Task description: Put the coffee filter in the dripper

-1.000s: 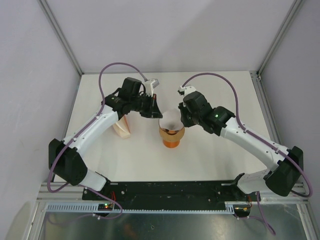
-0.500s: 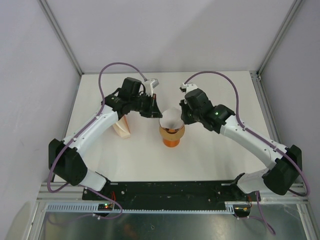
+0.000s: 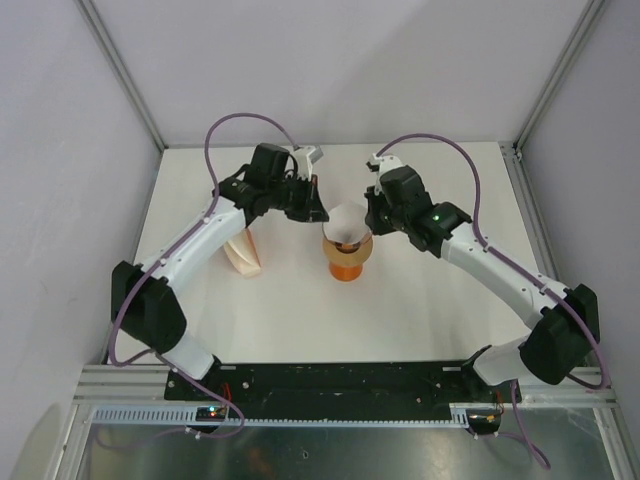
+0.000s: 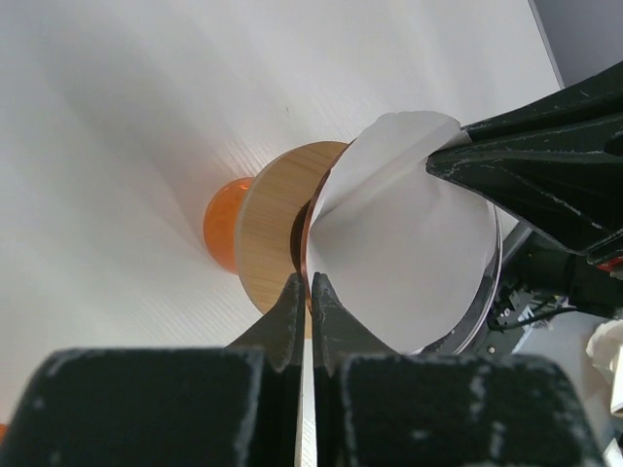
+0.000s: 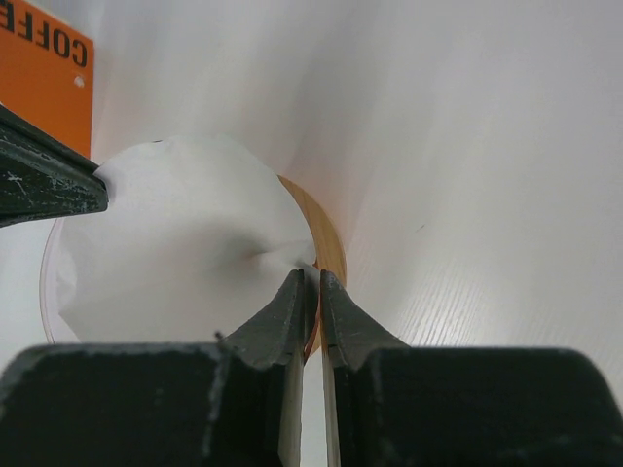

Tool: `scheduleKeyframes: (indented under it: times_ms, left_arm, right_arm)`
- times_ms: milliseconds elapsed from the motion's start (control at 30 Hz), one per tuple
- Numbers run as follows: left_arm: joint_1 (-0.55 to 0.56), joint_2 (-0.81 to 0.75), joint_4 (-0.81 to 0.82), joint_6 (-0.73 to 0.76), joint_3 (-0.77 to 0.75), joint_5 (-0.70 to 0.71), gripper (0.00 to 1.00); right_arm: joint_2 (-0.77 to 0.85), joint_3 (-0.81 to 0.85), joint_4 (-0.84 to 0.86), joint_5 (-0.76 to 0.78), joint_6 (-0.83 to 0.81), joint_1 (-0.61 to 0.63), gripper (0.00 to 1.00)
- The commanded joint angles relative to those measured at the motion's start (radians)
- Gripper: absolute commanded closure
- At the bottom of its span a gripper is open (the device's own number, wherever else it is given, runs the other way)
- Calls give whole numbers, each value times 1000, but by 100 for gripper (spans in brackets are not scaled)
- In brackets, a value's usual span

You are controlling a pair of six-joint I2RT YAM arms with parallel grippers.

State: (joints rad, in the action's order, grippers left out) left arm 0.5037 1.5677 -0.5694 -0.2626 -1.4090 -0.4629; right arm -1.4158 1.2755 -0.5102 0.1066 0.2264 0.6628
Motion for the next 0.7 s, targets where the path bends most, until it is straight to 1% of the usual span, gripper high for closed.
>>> scheduleKeyframes:
  times_ms: [0,100,200,300,500,567,667]
  left_arm:
    - [1,93,-36,67,-62,36,98]
    - [1,123,-35,73,-85,24,93]
    - [1,130,-35,82,-88,1,84]
    - [0,120,-35,87,-98,-1,76]
    - [-2,92,-35,92,-135,-17,67]
    - [-2,83,-36,94,-146,-9,66]
    - [-2,71,-36,98,-155,6,65]
  right_arm:
    - [-50,-10,41,-36,-69,-36,100]
    - [-60,9,41,-31,-77,-44,100]
    - [-67,24,29,-50,-94,-46,99]
    - [-70,26,23,-61,-101,-46,93]
    - [-49,30,36,-68,-94,-46,86]
    - [-41,36,37,-67,-93,-45,84]
    - [-34,49,31,-67,-95,-44,78]
